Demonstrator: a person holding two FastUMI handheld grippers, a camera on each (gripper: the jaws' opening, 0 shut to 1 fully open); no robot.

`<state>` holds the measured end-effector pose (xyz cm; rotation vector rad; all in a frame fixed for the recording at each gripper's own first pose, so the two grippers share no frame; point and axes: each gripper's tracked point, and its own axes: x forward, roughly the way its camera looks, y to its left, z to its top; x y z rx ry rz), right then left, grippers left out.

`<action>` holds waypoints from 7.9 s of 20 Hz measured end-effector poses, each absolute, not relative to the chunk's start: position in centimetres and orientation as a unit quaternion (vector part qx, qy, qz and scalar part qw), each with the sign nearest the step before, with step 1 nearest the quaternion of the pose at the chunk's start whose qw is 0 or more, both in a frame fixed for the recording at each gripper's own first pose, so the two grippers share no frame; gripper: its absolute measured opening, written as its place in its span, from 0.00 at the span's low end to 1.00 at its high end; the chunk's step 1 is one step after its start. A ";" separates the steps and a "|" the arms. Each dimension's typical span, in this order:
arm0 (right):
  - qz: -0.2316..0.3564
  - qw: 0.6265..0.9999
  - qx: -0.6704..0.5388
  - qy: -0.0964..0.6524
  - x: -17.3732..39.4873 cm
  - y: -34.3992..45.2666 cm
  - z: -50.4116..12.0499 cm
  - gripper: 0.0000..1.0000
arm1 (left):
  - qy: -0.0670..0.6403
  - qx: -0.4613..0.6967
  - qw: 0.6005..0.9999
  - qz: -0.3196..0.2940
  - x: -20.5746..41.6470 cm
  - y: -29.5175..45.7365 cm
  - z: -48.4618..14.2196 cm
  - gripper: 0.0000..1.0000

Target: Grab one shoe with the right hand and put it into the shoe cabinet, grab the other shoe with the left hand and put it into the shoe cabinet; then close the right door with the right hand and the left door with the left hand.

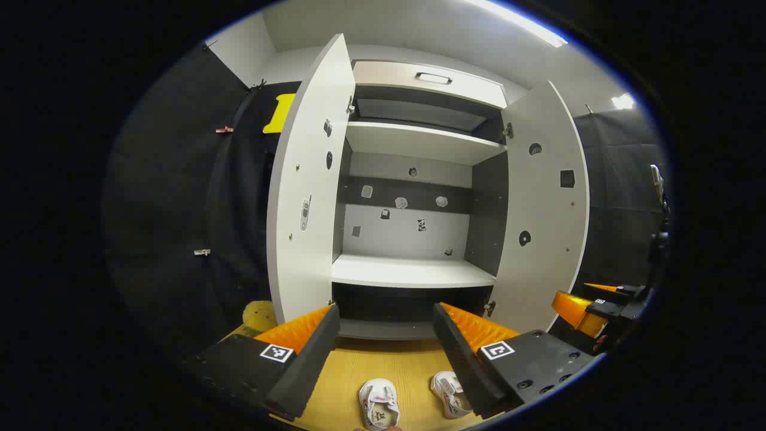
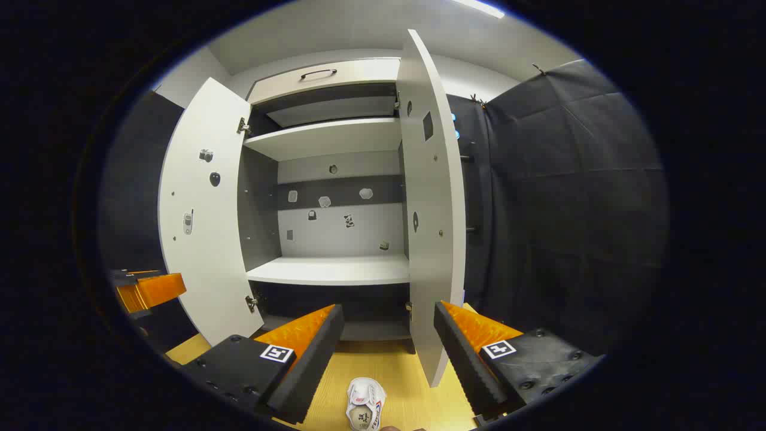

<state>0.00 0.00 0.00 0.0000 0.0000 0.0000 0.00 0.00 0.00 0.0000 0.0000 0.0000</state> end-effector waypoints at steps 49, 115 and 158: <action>0.091 0.918 0.026 0.385 -1.6 9.3 -28.8 0.99 | 0.105 -0.009 0.993 -0.054 3.5 3.0 -8.8 0.98; 0.081 0.984 -0.014 0.160 18.3 12.2 -6.4 0.07 | 0.105 0.054 0.992 -0.044 1.0 4.7 -10.3 0.94; 0.028 0.955 -0.069 0.288 44.8 13.0 -5.1 0.41 | 0.073 0.023 0.995 0.061 2.2 7.2 -7.5 0.94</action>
